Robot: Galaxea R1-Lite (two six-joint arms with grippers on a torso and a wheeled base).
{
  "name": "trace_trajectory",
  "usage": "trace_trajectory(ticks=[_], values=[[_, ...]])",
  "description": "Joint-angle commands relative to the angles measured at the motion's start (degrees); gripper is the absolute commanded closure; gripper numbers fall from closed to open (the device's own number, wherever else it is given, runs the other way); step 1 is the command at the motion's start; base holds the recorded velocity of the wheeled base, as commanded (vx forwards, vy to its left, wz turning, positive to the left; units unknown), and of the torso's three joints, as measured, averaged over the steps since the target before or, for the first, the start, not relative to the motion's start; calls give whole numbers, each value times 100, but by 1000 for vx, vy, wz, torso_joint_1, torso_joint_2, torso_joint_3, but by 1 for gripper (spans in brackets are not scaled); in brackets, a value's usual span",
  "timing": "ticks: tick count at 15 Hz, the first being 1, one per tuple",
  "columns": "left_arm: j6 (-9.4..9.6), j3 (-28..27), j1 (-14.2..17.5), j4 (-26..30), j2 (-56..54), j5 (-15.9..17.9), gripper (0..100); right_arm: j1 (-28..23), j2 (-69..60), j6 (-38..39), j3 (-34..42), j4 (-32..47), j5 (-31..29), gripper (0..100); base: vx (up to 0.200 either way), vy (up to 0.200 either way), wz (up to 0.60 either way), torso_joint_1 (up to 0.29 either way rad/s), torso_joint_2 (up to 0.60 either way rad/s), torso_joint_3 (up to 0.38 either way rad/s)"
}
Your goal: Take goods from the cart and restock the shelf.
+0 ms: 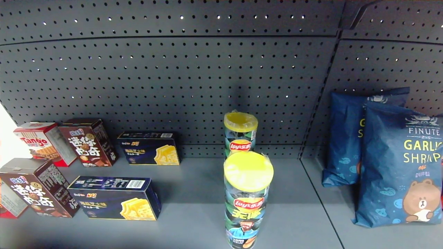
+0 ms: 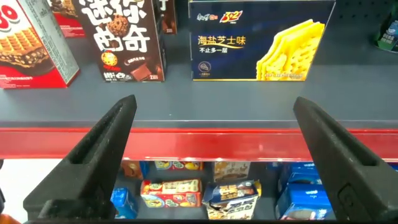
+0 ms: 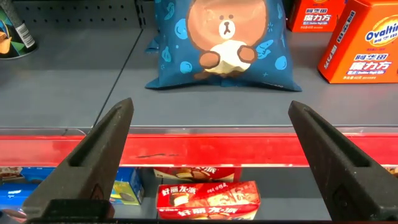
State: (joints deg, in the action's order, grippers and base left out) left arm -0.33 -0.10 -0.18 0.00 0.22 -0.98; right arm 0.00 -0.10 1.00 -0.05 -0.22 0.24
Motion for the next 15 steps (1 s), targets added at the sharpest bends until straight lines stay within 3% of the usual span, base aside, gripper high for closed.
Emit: trace_trajectory(ticks=[1, 15], values=[[-2, 1, 1, 0, -13, -8, 0, 0, 10, -3, -4, -4, 2, 0, 0, 0, 0, 0, 0, 0], [7, 1, 1, 0, -13, 1, 0, 0, 10, -3, 5, -4, 2, 0, 0, 0, 0, 0, 0, 0]])
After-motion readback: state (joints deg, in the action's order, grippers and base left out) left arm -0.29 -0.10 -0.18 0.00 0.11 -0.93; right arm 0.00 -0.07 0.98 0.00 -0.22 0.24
